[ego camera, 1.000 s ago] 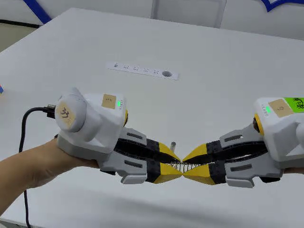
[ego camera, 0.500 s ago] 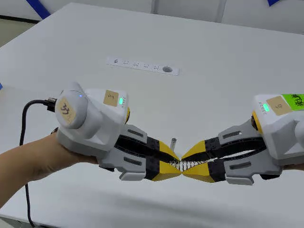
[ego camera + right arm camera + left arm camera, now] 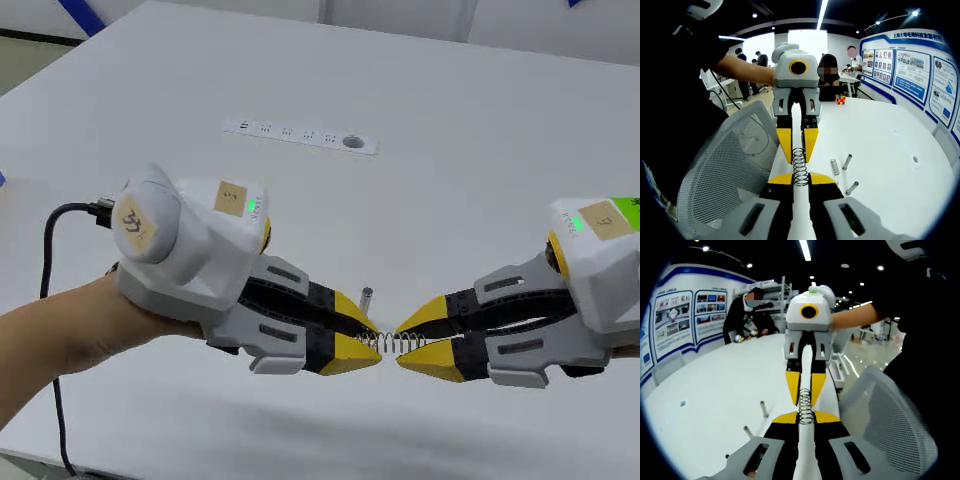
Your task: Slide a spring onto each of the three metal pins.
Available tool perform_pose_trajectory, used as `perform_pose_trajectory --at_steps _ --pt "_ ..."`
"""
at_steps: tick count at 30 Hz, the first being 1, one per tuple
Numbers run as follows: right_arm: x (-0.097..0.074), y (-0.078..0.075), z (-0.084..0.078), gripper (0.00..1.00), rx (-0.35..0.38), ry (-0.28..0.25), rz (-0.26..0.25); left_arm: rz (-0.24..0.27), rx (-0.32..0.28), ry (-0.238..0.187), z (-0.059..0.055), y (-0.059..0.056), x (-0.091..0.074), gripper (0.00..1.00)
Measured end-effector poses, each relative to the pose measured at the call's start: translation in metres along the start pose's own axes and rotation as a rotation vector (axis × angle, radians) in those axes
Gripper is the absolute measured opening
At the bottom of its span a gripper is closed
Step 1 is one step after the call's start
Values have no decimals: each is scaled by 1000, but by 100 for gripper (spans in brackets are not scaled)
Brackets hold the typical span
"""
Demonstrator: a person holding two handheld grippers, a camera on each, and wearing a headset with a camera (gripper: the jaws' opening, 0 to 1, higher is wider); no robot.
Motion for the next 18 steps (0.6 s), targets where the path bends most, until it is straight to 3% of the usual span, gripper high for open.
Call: perform_pose_trajectory --at_steps 8,18 --pt "-7 0 13 11 12 -60 35 8 19 11 3 1 0 10" --pt "-1 3 26 11 29 -125 57 17 32 22 3 0 3 10"
Point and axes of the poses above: the centre of the closed fingertips' face, and the gripper's own axes: x roughly forward along the fingers, y roughly to its left, z roughly out of its top, the point moved 10 cm from there along -x, roughly backward along the fingers, and after that the axes turned 12 degrees about x, right-handed, at the moved point
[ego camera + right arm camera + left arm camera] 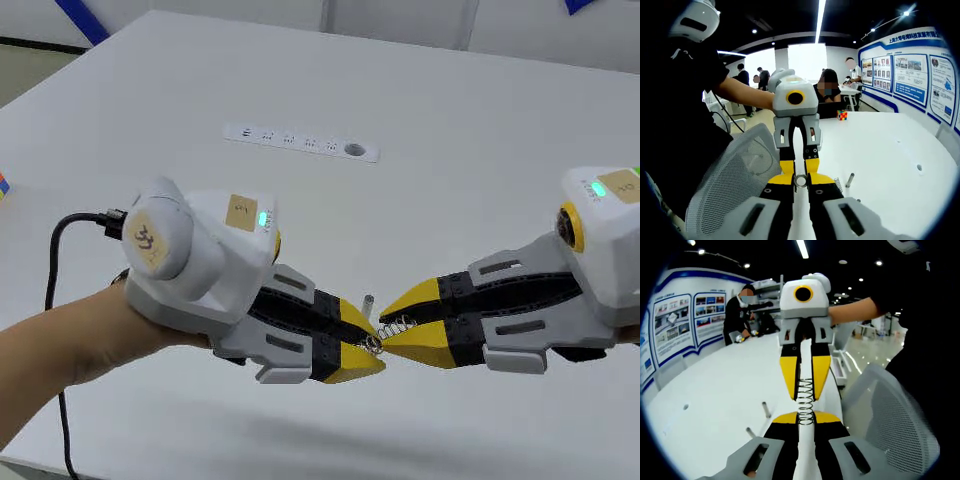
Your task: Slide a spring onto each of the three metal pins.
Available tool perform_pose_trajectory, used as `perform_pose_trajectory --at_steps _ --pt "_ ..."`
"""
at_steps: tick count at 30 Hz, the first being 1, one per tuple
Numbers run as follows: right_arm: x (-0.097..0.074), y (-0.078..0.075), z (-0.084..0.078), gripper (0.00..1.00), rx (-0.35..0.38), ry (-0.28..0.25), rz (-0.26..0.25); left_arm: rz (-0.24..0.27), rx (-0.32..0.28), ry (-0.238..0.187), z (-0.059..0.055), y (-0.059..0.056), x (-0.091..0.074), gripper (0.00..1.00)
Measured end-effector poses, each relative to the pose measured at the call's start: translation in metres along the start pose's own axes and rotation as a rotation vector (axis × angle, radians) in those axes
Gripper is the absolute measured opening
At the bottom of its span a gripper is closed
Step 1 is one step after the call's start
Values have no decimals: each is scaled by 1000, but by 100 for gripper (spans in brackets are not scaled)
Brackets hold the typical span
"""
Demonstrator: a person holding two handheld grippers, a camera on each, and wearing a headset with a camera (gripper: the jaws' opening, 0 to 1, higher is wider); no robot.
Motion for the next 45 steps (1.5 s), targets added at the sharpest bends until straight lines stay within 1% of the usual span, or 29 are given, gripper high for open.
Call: perform_pose_trajectory --at_steps 3,6,9,12,15,20,22,23,24,25,27,28,30,33,37,38,39,41,42,45 --pt "2 0 1 11 6 -12 -6 14 2 0 -1 0 1 10" --pt "3 0 2 11 24 -42 -9 25 -4 -13 -1 1 1 10" --pt "4 0 4 11 28 -55 -16 29 -5 -18 -1 2 2 10" --pt "5 1 6 11 18 -56 -31 34 -5 -19 0 4 3 10" --pt "5 1 8 11 15 -51 -35 33 2 -24 0 4 4 10" --pt "4 -1 9 11 11 -37 -51 48 0 -25 -1 5 5 10" --pt "4 -1 9 11 11 -39 -57 54 0 -29 -1 6 3 10" --pt "4 -1 10 11 11 -43 -57 56 -2 -36 0 6 3 10" --pt "3 -1 12 11 6 -47 -64 61 -40 -46 0 7 2 11" --pt "3 -1 12 11 4 -46 -67 67 -43 -45 1 8 1 11" --pt "2 -2 14 11 -1 -48 -79 87 -22 -41 2 9 1 11" --pt "2 -3 15 11 -2 -49 -83 90 -22 -38 2 10 1 12" --pt "0 -5 17 11 -3 -58 -95 112 -14 -29 1 11 0 16" --pt "-6 -8 21 11 4 -87 -109 123 -20 -25 1 12 -2 24" --pt "-17 -16 24 11 8 -107 -156 143 -24 -19 -1 14 -7 30" --pt "-19 -17 25 11 10 -108 -163 152 -26 -20 -2 14 -8 34" --pt "-22 -20 25 11 11 -108 -176 163 -50 -37 -2 16 -10 38" --pt "-28 -25 24 11 11 -104 -209 179 -52 -62 -1 17 -15 47" --pt "-30 -27 23 11 13 -104 -220 180 -51 -60 -2 18 -16 49" --pt "-38 -35 20 11 22 -115 -253 195 -48 -45 -5 20 -22 51"
Point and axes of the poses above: the centre of the closed fingertips' face, and the gripper's own axes: x roughly forward along the fingers, y roughly to its left, z roughly out of its top, the point moved 10 cm from there along -x, roughly backward along the fingers, and after that the axes turned 12 degrees about x, right-handed, at the moved point
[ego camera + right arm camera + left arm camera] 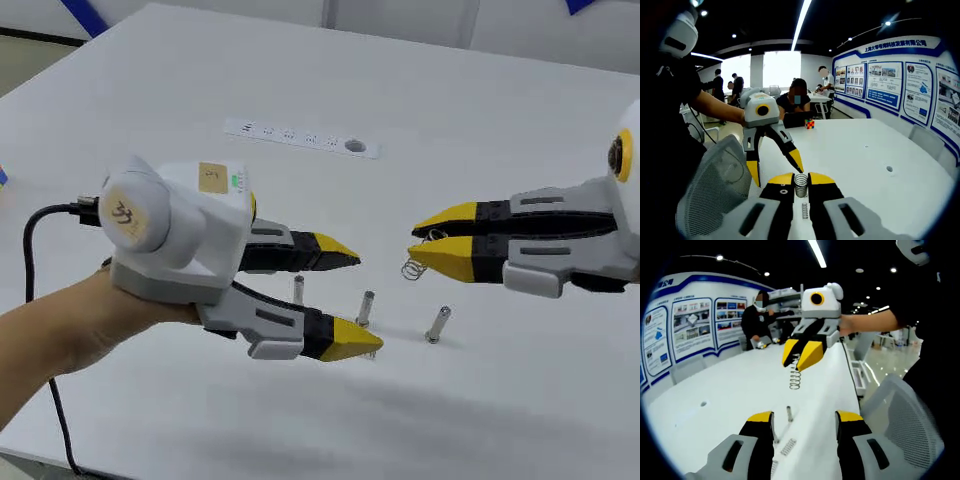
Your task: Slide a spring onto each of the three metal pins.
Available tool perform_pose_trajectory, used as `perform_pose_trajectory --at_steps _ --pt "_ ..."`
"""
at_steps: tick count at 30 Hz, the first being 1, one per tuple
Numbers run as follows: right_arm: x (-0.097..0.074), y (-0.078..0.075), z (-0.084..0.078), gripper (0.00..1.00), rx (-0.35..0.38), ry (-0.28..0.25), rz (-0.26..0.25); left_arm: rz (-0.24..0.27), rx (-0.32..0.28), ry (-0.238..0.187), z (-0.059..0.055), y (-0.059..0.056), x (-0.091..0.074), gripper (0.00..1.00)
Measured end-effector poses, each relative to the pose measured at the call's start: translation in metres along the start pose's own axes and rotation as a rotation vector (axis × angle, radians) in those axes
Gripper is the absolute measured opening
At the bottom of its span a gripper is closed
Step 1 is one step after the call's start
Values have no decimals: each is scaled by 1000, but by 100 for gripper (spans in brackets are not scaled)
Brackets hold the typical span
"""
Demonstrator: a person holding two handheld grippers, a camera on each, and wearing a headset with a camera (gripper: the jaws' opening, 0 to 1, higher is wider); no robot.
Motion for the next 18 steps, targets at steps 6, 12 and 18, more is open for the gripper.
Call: perform_pose_trajectory --at_steps 6,12,18 --pt "-12 -26 -13 11 65 -6 -97 35 -49 3 -7 5 -7 65" --pt "-17 -43 -30 11 103 10 -175 56 -68 46 -19 10 -10 72" --pt "-16 -54 -52 11 148 38 -249 96 -83 78 -28 15 -14 84"
Point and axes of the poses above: the centre of the closed fingertips' face, and the gripper's own axes: x roughly forward along the fingers, y roughly to its left, z roughly out of its top, the point moved 10 cm from there along -x, roughly backward along the fingers, and after that the axes turned 12 degrees about x, right-handed, at the moved point
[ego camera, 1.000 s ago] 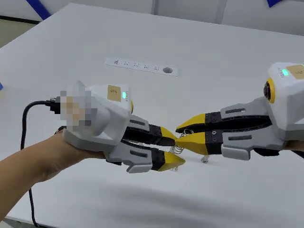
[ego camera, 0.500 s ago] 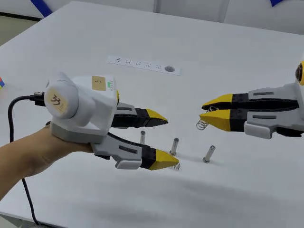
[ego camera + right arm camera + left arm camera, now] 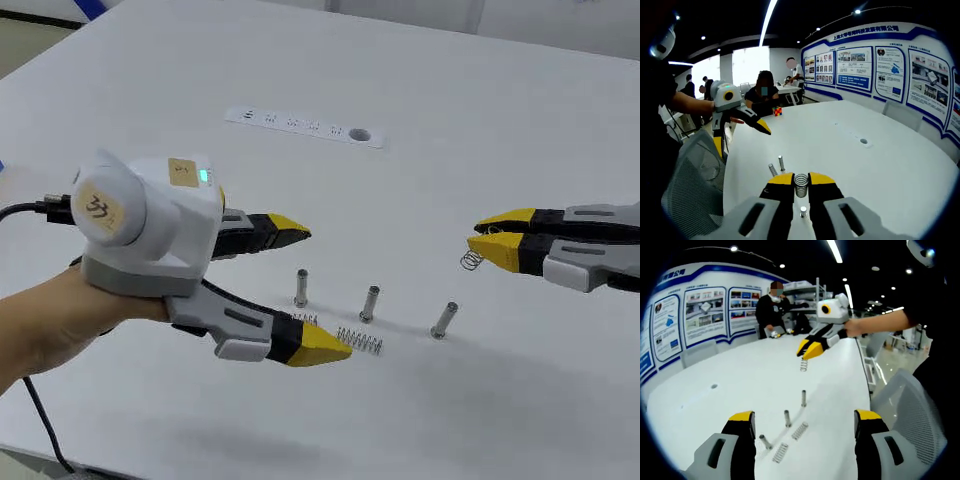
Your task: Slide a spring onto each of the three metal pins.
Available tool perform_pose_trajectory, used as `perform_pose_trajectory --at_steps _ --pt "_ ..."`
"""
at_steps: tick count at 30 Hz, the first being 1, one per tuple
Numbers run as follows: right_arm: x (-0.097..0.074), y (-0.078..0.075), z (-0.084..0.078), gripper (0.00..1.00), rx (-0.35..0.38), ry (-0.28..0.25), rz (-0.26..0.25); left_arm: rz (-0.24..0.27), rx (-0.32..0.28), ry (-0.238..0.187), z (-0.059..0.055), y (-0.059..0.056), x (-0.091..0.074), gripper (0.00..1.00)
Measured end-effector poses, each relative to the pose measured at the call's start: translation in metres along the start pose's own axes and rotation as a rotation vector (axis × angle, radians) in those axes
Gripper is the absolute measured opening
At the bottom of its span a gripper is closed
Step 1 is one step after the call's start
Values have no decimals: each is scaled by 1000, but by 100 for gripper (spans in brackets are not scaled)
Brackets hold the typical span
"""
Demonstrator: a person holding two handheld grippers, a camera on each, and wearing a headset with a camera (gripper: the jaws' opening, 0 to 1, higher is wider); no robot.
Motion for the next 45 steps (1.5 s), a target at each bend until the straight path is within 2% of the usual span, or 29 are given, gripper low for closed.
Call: perform_pose_trajectory --at_steps 2,8,18,23,28,45 --pt "1 -3 -6 11 -8 20 -32 13 -7 6 -2 3 -1 88" --pt "6 -10 -20 11 21 34 -53 57 -30 32 -8 10 -4 100" --pt "16 -12 -30 11 60 37 -44 86 -47 68 -18 20 -12 100" --pt "21 -12 -38 11 70 55 -41 93 -72 60 -20 20 -13 100" --pt "26 -14 -42 11 86 63 -42 85 -73 66 -20 20 -12 100" --pt "36 -14 -58 11 68 110 -38 90 -98 86 -26 20 -16 98"
Point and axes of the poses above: the centre of the closed fingertips' face, and the gripper's own axes: x roughly forward along the fingers, y roughly to its left, z roughly out of its top, the point moved 10 cm from there along -x, roughly backward along the fingers, and after that the axes turned 12 degrees about x, right-handed, at the moved point
